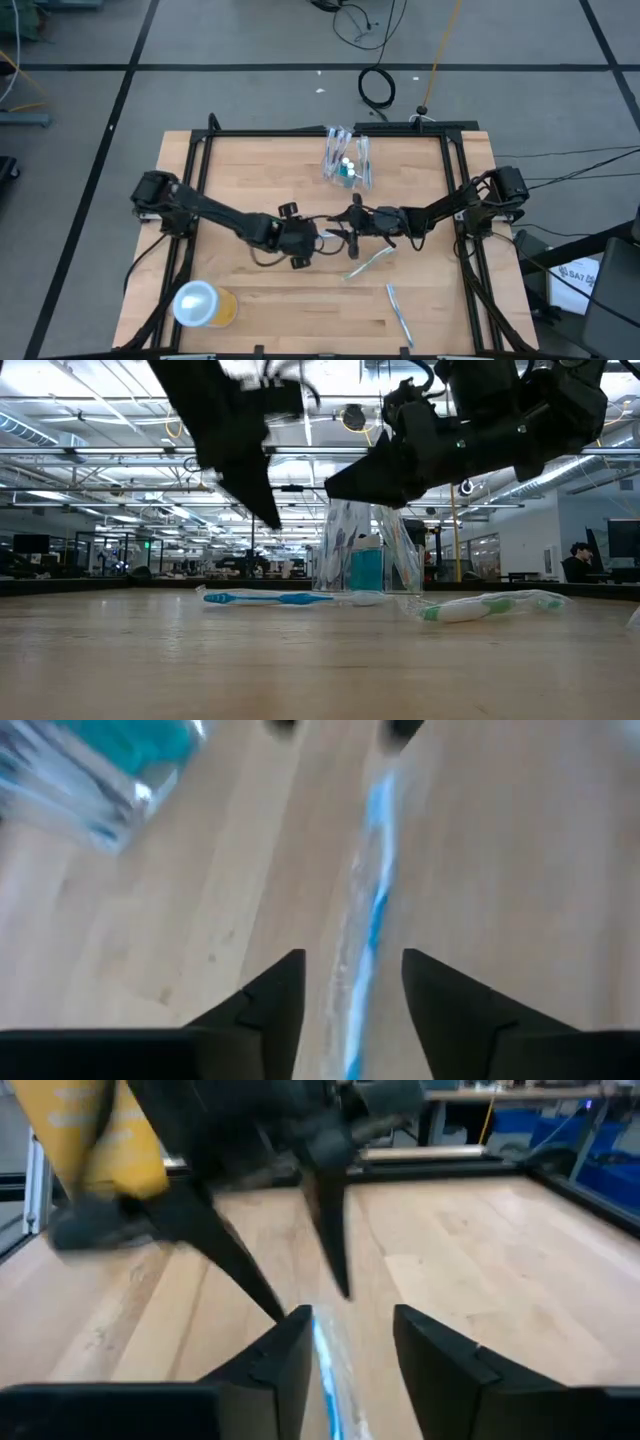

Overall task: Pick & Place toothbrushing station
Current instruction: Put the blue toothbrush into the transparent organizer

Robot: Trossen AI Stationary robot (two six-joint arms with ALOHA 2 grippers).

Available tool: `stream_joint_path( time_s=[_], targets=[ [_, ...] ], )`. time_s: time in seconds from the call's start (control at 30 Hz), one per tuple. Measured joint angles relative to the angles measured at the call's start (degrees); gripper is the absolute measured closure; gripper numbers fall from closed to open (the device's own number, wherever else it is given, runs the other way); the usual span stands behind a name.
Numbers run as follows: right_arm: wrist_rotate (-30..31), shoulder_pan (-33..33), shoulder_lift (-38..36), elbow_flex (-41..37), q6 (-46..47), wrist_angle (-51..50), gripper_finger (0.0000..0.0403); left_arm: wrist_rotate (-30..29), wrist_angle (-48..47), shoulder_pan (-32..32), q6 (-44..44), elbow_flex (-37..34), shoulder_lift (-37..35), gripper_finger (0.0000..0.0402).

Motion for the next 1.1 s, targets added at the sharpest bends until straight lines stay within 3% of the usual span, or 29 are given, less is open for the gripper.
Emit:
stream_joint_path(
  time_s=[0.13,0.33,0.5,0.7,0.93,1.1],
  targets=[
    [-0.34,-0.31,-0.02,0.0,2.53,-1.0,0.0244,0.14,0.34,2.97,-0.51,-0.02,6.03,0.0211],
    [-0.28,-0.81,-0.02,0.0,3.82,-1.24,0.0234,7.3,2.11,5.97,-0.9,0.04,10.35,0.0219],
    [-0.34,-0.76,-0.02,0.0,3.87,-1.64,0.0234,8.41,2.26,6.77,-1.76,0.03,9.77,0.0246],
    [-0.35,-0.78,-0.02,0.0,3.88,-1.38,0.0234,8.65,1.97,7.1,-1.7,-0.07,4.1,0.027],
    [-0.34,-0.79,-0.02,0.02,3.89,-1.41,0.0234,17.57,4.75,5.54,1.26,-0.04,2.15,0.0272],
    [-0.36,-0.77,-0.02,0.02,3.89,-1.45,0.0234,18.46,5.56,4.78,3.6,-0.02,5.46,0.0247]
  ],
)
